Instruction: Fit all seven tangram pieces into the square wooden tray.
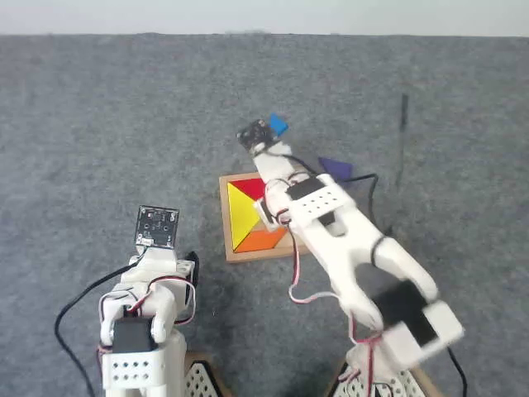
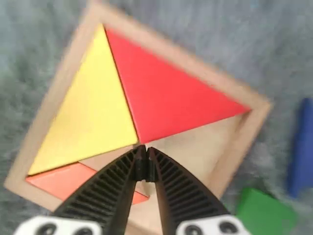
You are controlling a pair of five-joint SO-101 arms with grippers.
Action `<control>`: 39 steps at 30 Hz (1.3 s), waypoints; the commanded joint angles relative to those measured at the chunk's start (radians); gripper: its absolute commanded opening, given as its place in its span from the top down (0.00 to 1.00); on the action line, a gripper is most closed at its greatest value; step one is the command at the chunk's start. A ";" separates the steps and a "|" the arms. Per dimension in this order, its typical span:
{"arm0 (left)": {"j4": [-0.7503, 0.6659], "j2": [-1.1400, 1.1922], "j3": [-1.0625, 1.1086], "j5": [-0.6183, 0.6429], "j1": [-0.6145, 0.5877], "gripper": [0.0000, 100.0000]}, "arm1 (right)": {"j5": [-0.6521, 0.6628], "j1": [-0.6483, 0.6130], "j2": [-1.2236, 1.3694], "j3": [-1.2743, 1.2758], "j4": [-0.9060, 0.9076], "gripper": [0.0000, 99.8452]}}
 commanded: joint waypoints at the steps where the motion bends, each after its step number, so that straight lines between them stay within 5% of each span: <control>1: 0.009 -0.028 -0.008 -0.006 0.003 0.85 | 0.012 0.059 -0.242 0.005 0.065 0.99; 9: 0.009 -0.028 -0.008 -0.006 0.003 0.85 | 0.075 0.266 -0.305 0.011 0.251 0.97; 14: 0.009 -0.028 -0.008 -0.006 0.003 0.85 | 0.098 0.266 -0.180 -0.009 0.259 0.83; 22: 0.009 -0.028 -0.008 -0.006 0.003 0.85 | 0.100 0.274 0.122 -0.167 0.259 0.74; 39: 0.009 -0.028 -0.008 -0.006 0.003 0.85 | 0.095 0.367 0.214 -0.224 0.259 0.74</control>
